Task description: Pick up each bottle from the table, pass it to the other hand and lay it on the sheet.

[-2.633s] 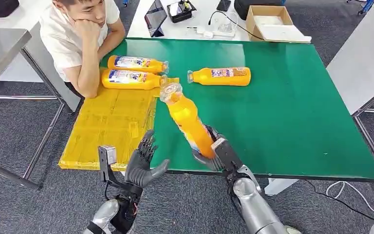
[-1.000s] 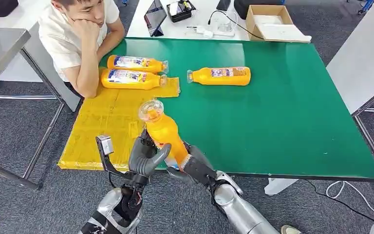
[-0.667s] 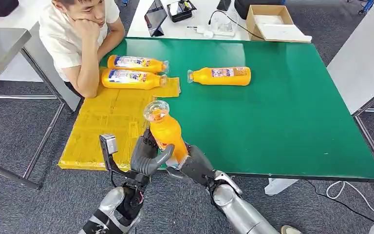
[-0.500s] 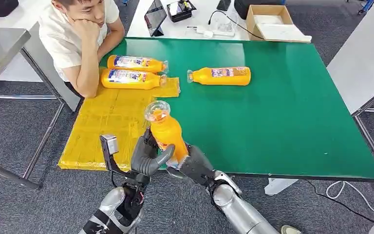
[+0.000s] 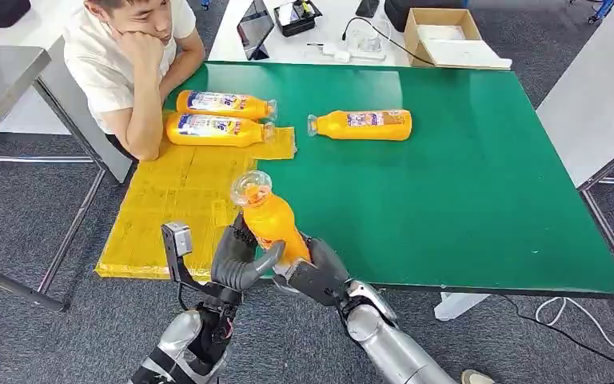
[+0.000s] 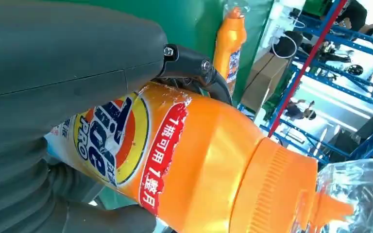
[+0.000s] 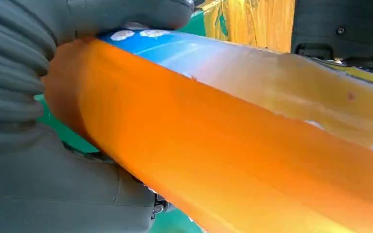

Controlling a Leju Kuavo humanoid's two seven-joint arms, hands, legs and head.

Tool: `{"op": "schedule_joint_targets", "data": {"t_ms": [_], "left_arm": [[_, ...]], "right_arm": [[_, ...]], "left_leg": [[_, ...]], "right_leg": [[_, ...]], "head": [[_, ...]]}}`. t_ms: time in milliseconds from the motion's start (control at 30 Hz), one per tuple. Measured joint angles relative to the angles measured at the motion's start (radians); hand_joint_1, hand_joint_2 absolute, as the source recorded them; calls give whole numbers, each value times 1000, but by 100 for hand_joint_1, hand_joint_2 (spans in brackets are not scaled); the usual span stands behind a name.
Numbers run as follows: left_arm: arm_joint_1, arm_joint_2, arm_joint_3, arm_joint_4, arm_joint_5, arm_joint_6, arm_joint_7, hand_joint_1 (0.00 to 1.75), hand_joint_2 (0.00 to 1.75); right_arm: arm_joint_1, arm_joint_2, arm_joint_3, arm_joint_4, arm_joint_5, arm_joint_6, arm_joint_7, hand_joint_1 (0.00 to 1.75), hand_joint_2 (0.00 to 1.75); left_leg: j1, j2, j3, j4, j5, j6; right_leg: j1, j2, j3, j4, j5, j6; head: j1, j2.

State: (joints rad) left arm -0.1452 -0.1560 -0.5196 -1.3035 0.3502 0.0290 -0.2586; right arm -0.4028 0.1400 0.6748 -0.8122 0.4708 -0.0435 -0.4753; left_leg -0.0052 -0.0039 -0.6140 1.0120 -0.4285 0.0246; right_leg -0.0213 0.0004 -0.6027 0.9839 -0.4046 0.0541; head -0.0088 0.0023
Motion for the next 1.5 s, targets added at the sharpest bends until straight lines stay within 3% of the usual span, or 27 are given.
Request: {"op": "schedule_joint_targets", "data": {"t_ms": [233, 833, 1000, 1133, 1267, 1500], "left_arm": [[4, 13, 36, -32, -73, 63, -13, 175, 175], [8, 34, 116, -107, -59, 19, -7, 175, 175], [-4, 47, 116, -111, -298, 161, -34, 175, 175], [-33, 74, 116, -106, -658, 298, 36, 175, 175], [-66, 97, 164, -82, -813, 287, 98, 175, 175], [-139, 115, 239, 1, -910, 225, 172, 175, 175]], "right_arm": [[22, 0, 9, -24, 97, -145, 10, 0, 175], [48, -3, 5, -70, 103, -166, 3, 0, 175], [49, -5, 0, -72, 145, -204, 11, 0, 175], [61, -8, 0, -101, 248, -299, 40, 0, 175], [80, -15, 0, -178, 394, -375, 111, 0, 175], [117, -18, 2, -272, 394, -332, 109, 0, 175]], "left_leg": [[0, 0, 0, 0, 0, 0], [0, 0, 0, 0, 0, 0], [0, 0, 0, 0, 0, 0], [0, 0, 0, 0, 0, 0], [0, 1, 0, 0, 0, 0], [0, 0, 0, 0, 1, 0]], "right_leg": [[0, 0, 0, 0, 0, 0], [0, 0, 0, 0, 0, 0], [0, 0, -1, 0, 0, 0], [0, 0, -1, 0, 0, 0], [0, 0, -1, 0, 0, 0], [0, 0, -1, 0, 0, 0]], "head": [[0, 0], [0, 0], [0, 0], [0, 0], [0, 0], [0, 0]]}}
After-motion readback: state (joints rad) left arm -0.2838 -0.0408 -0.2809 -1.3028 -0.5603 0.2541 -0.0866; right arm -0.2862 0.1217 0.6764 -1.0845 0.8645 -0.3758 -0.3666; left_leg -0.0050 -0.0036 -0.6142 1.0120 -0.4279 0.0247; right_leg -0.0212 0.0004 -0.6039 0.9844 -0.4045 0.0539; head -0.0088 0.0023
